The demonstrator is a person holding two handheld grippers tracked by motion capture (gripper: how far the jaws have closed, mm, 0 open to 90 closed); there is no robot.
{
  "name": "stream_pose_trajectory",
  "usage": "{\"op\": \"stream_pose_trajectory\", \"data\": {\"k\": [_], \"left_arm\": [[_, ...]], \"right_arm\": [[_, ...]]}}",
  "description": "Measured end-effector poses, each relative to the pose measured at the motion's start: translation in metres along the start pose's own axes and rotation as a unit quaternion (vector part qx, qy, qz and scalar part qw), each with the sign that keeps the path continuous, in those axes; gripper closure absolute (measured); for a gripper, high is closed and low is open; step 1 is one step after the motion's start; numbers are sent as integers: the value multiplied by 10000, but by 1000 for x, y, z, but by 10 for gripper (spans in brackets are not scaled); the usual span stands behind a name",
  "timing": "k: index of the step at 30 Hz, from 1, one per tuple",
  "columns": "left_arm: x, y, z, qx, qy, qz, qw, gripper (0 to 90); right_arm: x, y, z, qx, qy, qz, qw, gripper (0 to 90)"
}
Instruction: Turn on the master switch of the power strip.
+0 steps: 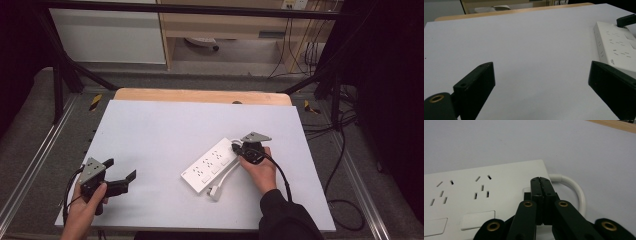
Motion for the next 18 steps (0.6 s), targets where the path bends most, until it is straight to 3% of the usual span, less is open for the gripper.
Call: {"op": "stream_pose_trajectory", "data": {"k": [18], "left_arm": [[0,0,0,-4,8,3,10000,72]], "right_arm": [[0,0,0,-1,25,-9,10000,900]]}}
Point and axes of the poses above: each handheld gripper's, and its own axes: z roughly forward along the jaws, x roughly out of its underside, y roughly to its left, the point moved 10 cm from there along z, roughly forward along the jaws, and after that the axes turned 4 degrees about -z, right-handed, at the moved point
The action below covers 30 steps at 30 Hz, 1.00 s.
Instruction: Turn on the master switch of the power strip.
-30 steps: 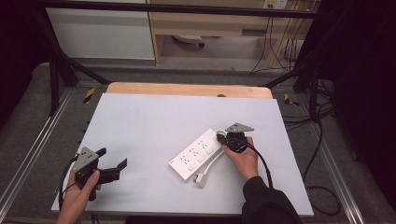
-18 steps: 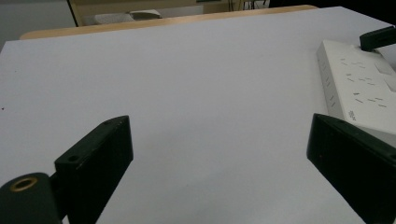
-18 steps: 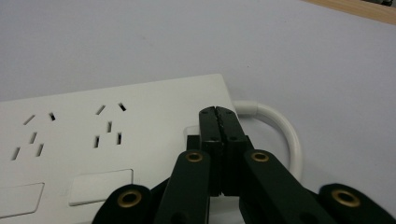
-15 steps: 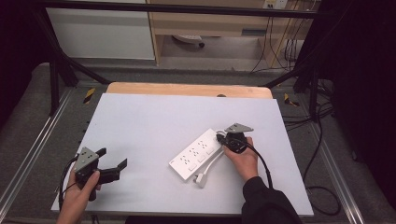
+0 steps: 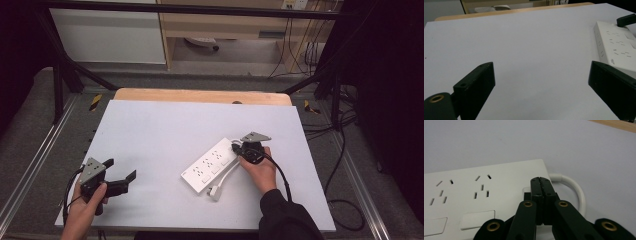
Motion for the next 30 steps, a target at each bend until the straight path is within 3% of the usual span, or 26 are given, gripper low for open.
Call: {"op": "stream_pose_trajectory", "data": {"k": [30], "left_arm": [[0,1,0,-10,-1,-18,10000,72]], "right_arm": [[-3,2,-1,-19,-92,-24,10000,900]]}}
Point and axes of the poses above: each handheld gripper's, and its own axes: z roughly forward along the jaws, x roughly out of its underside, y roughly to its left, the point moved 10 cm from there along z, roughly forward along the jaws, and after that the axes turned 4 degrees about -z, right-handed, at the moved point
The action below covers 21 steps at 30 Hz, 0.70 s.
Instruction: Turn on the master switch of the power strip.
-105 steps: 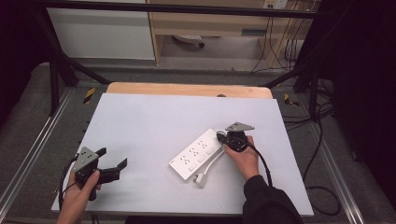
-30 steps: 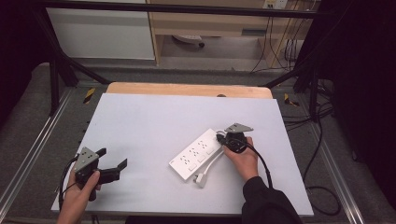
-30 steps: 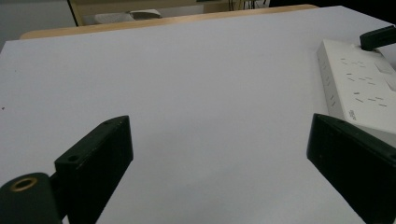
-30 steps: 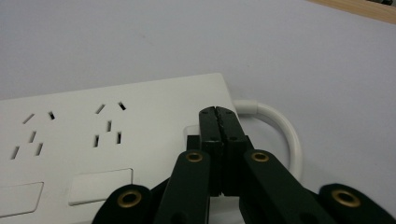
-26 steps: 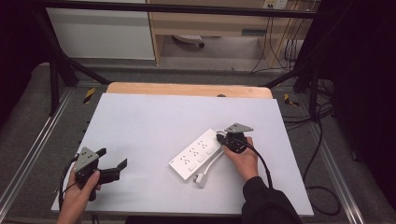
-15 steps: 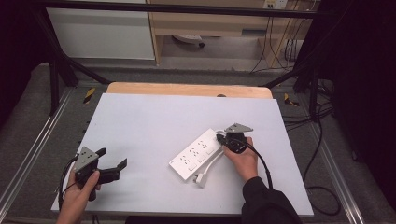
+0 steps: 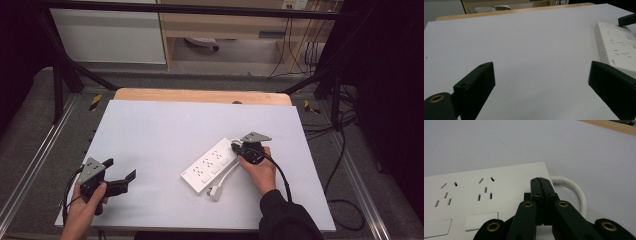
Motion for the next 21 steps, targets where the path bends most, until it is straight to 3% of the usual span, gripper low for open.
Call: {"op": "stream_pose_trajectory", "data": {"k": [21], "left_arm": [[0,0,0,-7,-10,1,10000,72]], "right_arm": [[-8,-2,-5,-83,-193,285,9994,870]]}}
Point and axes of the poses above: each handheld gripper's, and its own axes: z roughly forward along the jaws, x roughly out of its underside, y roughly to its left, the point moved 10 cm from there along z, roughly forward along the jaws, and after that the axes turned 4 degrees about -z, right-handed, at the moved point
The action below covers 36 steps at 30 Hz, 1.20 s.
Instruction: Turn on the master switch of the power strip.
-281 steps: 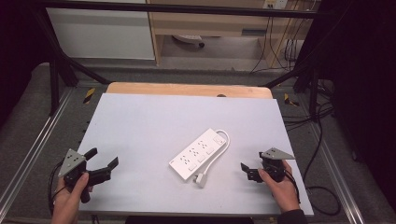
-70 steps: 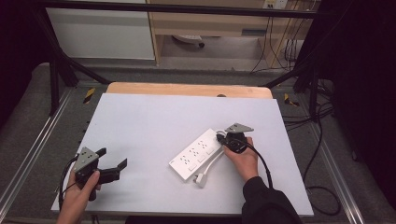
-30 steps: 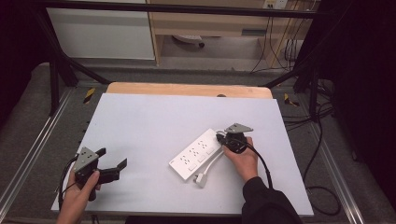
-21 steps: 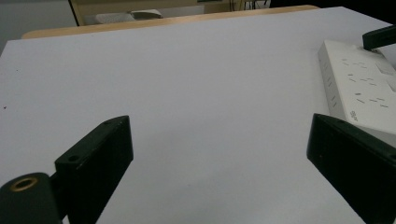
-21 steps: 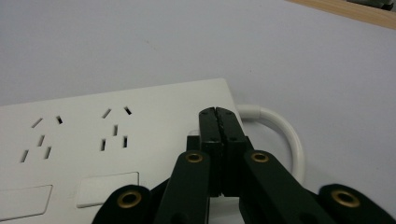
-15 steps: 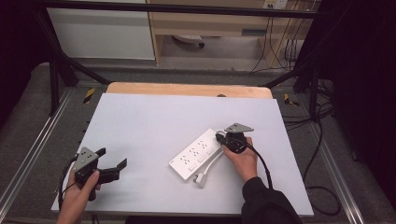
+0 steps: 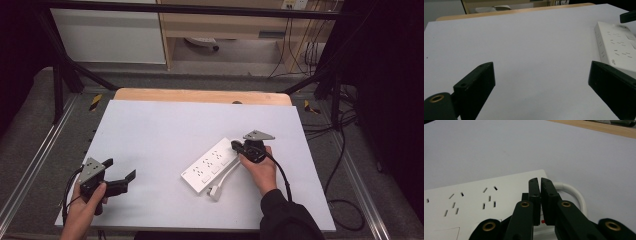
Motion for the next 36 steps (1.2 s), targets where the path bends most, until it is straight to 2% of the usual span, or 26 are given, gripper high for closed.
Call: {"op": "stream_pose_trajectory", "data": {"k": [7,13,30,34,36], "left_arm": [[0,0,0,-5,2,1,10000,72],[0,0,0,-4,1,3,10000,72],[0,0,0,-10,8,10,10000,72],[0,0,0,-4,3,-4,10000,72],[1,0,0,-8,12,-1,10000,72]], "right_arm": [[-2,1,-1,-36,-66,52,10000,807],[-5,1,-1,-29,-177,52,9998,715],[-6,-2,-3,-21,-143,174,9997,596],[-7,-2,-3,-7,-154,220,9996,524],[-7,-4,-4,23,-152,269,9995,455]]}}
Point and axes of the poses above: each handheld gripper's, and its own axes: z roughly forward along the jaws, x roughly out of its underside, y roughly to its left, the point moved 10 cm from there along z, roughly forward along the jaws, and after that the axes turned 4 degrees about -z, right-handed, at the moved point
